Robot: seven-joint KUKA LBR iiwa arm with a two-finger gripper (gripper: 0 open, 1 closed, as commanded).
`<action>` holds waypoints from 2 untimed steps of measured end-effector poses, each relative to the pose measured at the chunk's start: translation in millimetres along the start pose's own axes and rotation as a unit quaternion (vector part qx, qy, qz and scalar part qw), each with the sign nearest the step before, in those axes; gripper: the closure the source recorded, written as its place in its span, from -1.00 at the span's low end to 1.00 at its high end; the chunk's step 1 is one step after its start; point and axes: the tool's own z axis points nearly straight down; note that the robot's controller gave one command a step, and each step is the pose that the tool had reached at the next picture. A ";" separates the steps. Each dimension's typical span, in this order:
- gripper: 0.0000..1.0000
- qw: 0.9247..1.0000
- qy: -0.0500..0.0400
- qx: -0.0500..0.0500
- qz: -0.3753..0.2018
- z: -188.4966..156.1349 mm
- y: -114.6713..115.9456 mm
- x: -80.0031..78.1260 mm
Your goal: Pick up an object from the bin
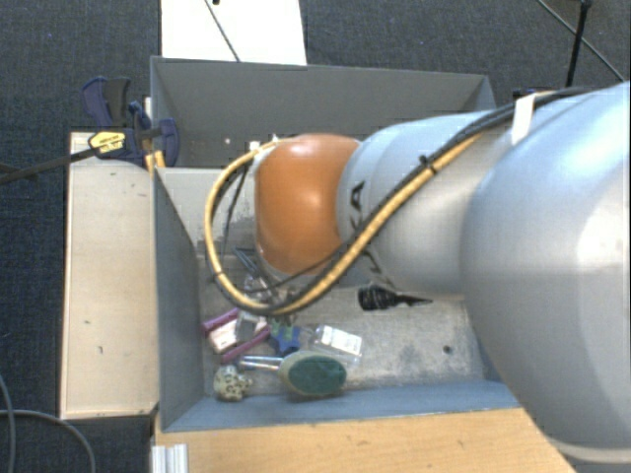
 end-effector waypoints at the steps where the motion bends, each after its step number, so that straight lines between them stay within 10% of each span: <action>1: -1.00 1.000 0.000 0.001 0.000 0.5 -1.1 -0.5; 2: -1.00 0.974 -0.003 -0.001 -0.228 90.1 -28.0 16.4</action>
Offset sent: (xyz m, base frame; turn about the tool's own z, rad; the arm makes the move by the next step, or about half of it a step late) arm 0.0000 0.0000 0.0000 0.0000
